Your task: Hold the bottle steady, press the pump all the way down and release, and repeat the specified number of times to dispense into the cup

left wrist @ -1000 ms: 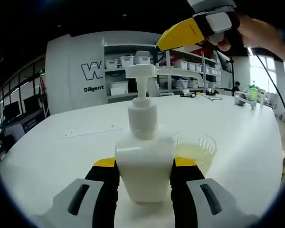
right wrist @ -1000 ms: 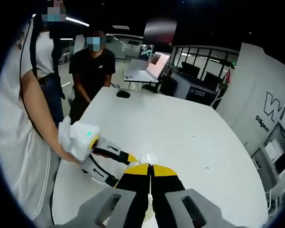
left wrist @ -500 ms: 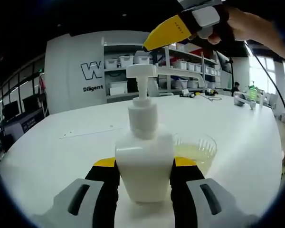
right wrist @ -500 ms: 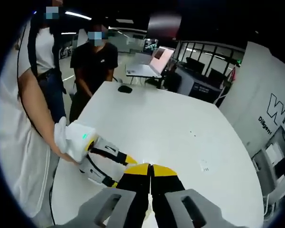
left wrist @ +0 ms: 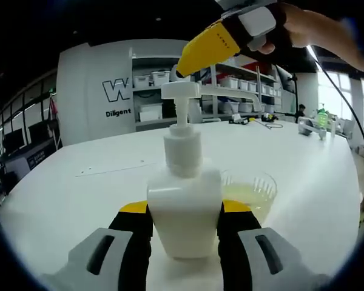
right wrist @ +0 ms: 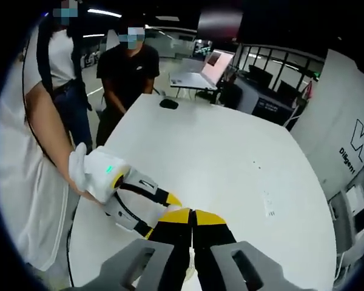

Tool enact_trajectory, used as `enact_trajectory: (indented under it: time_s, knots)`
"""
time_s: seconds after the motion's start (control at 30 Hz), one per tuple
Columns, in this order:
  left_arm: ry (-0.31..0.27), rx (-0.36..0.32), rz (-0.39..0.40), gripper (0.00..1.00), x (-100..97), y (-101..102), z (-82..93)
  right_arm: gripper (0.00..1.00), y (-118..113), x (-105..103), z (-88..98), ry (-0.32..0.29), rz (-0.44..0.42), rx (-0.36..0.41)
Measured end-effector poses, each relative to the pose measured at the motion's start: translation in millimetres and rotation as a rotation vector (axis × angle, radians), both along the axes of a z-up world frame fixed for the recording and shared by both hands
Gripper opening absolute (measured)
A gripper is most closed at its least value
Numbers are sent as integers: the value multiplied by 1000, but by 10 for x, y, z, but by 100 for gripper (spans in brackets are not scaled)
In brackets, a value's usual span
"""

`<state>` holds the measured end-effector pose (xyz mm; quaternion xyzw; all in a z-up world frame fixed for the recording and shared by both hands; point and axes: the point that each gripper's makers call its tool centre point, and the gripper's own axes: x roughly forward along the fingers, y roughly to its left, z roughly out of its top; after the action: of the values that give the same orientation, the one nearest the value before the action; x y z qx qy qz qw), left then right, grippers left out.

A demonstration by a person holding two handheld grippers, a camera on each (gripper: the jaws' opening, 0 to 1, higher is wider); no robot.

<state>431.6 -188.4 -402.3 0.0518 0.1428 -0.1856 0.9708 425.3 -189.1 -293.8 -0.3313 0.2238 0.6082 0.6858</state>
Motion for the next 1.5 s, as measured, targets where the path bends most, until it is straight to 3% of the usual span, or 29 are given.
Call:
enact_trajectory:
  time_s: [0.23, 0.3, 0.33, 0.8, 0.83, 0.9, 0.93, 1.07, 1.33, 1.5]
  knots:
    - [0, -1, -2, 40, 5, -6, 2, 0, -4, 54, -29, 4, 1, -41]
    - [1, 1, -4, 40, 2, -8, 0, 0, -6, -21, -37, 78, -5, -56]
    - [0, 0, -3, 40, 3, -9, 0, 0, -14, 39, -38, 30, 4, -87]
    - [6, 1, -7, 40, -8, -9, -13, 0, 30, 31, -89, 149, 33, -336]
    - [5, 2, -7, 40, -10, -9, -13, 0, 35, 35, -94, 133, 52, -351]
    - [5, 2, -7, 40, -11, -7, -14, 0, 17, 8, -99, 161, 31, -397]
    - [6, 2, -7, 40, -11, -7, -14, 0, 21, 20, -100, 135, 62, -414]
    - [7, 5, -9, 40, -13, -7, -17, 0, 17, 18, -105, 177, 28, -449]
    - [8, 7, -10, 40, -12, -9, -17, 0, 24, 21, -104, 197, 24, -472]
    - [6, 10, -13, 40, -13, -11, -15, 0, 16, -3, -113, 186, 51, -537]
